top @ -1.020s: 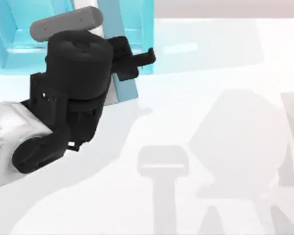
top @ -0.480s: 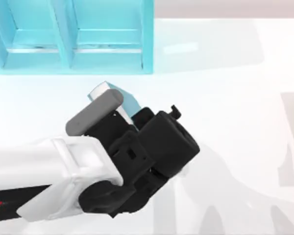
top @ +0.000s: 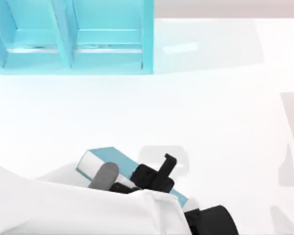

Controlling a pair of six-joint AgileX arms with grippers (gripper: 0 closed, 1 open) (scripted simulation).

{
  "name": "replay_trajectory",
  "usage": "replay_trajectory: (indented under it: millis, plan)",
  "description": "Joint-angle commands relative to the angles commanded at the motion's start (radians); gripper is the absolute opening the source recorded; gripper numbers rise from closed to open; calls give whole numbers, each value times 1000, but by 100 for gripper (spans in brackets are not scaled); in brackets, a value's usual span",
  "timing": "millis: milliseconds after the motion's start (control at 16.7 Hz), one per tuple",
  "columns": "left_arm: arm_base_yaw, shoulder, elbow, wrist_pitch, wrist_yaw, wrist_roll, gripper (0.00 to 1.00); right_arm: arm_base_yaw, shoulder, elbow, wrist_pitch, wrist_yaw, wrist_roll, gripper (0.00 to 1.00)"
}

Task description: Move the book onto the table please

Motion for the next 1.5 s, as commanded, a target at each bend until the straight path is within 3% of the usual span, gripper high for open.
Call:
replay_trajectory:
  millis: [420,780,1020,1500]
  plan:
    - [-186,203,145,-359,-159,-743,0,0,0,0,0,0,0,100]
    - [-297,315,282,-547,-285,-1195,0,0,0,0,0,0,0,100]
    - [-329,342,333,-594,-328,-1334,0,0,0,0,0,0,0,100]
    - [-332,346,339,-606,-329,-1353,0,0,0,0,0,0,0,100]
